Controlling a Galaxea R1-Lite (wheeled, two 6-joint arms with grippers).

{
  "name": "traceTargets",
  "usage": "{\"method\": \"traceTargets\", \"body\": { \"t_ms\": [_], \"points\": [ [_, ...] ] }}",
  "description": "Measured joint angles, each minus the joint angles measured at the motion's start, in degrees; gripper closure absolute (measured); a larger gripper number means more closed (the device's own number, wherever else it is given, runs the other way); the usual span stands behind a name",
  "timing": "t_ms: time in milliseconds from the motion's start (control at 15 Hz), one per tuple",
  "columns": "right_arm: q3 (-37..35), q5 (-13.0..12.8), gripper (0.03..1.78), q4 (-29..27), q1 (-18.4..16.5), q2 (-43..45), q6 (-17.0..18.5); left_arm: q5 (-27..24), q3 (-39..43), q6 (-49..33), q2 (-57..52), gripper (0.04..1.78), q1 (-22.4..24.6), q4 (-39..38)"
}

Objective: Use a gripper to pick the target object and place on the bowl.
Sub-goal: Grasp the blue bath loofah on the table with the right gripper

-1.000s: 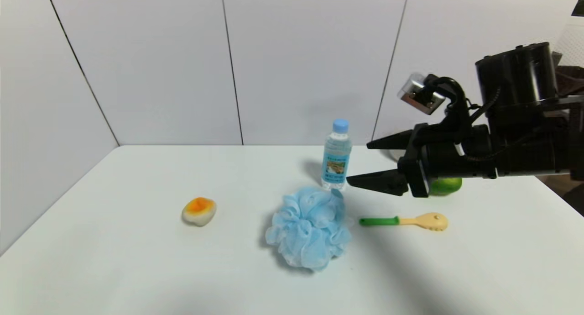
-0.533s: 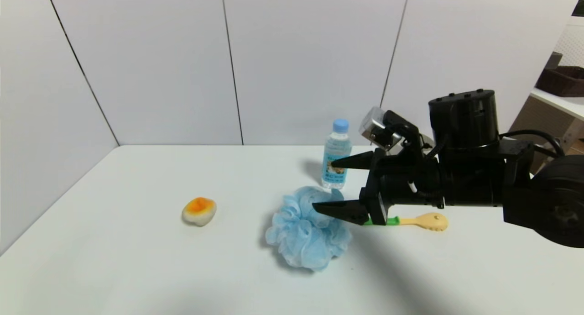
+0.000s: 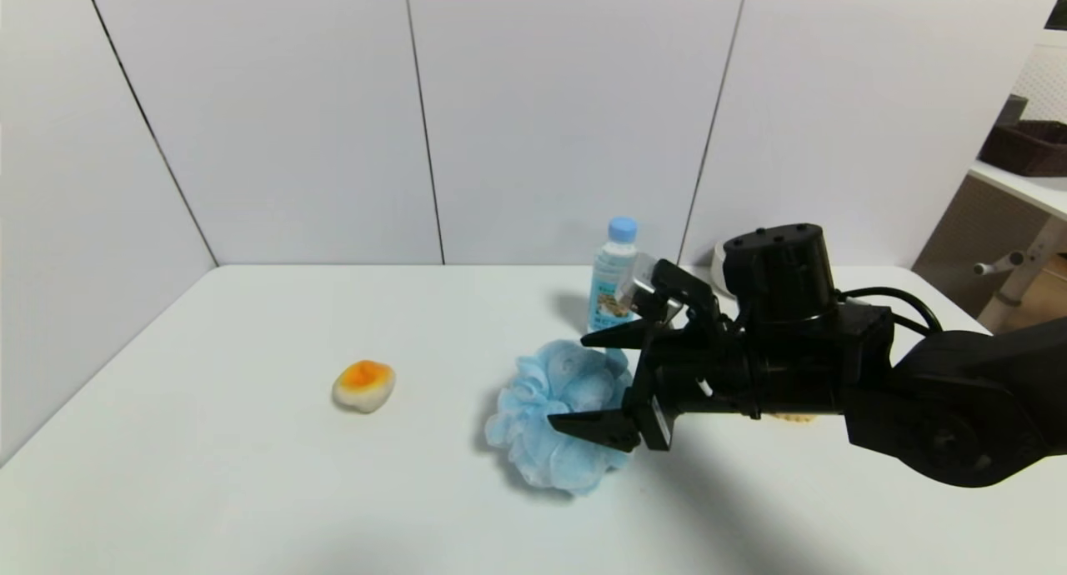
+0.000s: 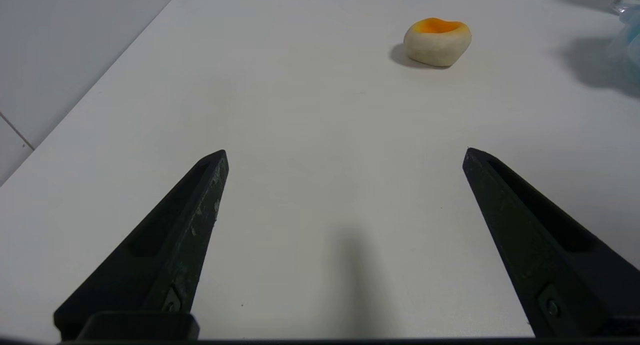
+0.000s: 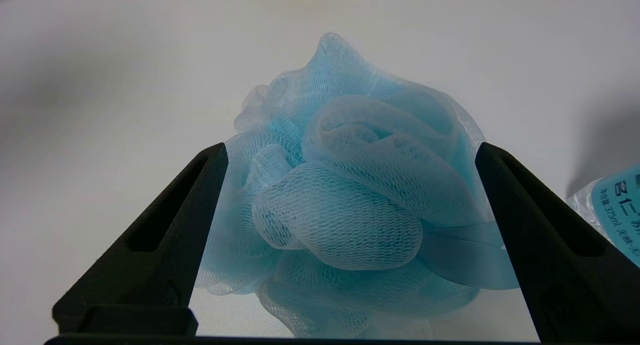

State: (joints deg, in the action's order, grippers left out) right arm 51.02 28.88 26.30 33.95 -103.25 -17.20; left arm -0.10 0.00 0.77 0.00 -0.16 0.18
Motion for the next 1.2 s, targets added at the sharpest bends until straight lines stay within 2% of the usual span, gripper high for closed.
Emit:
{"method": "traceTargets", "body": {
  "t_ms": [933,1000,1200],
  "points": [
    [-0.22,-0.85,0.1,-0.34,0.5,-6.25,-0.18,0.0,0.0,0.02,0.0,0.13,0.0,0.0],
    [-0.2,-0.9,0.17,-0.34,0.48,-6.31,-0.21,0.0,0.0,0.02,0.0,0.13,0.0,0.0],
    [-0.15,-0.91,0.64,-0.56,0.48,-6.28,-0.22,0.0,0.0,0.02,0.0,0.13,0.0,0.0]
  ]
}}
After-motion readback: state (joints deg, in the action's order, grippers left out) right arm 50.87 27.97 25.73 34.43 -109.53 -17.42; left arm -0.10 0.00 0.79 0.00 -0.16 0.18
